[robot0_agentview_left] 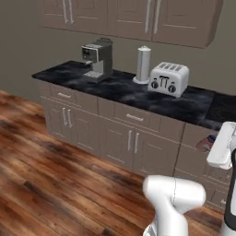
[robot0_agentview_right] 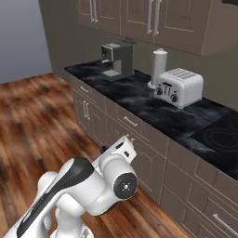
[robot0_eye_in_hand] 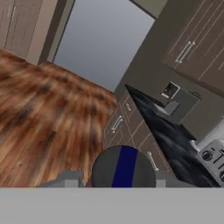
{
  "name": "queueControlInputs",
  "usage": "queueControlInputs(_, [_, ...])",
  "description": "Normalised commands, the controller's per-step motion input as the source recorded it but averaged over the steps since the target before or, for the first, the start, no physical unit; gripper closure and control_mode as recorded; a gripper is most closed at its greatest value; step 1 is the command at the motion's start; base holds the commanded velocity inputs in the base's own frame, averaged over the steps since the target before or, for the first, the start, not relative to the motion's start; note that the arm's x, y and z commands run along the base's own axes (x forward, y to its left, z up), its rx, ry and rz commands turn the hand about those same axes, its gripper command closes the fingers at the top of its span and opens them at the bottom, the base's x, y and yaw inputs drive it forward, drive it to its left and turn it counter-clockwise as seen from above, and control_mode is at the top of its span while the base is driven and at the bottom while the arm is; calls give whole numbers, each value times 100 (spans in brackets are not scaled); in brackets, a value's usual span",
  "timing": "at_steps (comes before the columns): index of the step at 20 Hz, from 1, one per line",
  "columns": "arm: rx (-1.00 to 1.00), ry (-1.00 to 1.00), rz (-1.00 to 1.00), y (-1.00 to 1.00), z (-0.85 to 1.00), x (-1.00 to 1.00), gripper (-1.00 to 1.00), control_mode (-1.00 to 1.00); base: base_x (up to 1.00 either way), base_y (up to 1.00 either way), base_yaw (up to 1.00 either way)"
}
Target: Move the drinks to the dining counter.
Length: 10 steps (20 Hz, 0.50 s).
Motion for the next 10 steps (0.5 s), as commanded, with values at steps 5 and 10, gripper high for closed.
queueControlInputs(5, [0, 0, 0, 0, 0, 0, 100, 100, 0, 73, 42])
queueControlInputs(10, [0, 0, 0, 0, 0, 0, 100, 100, 0, 80, 42])
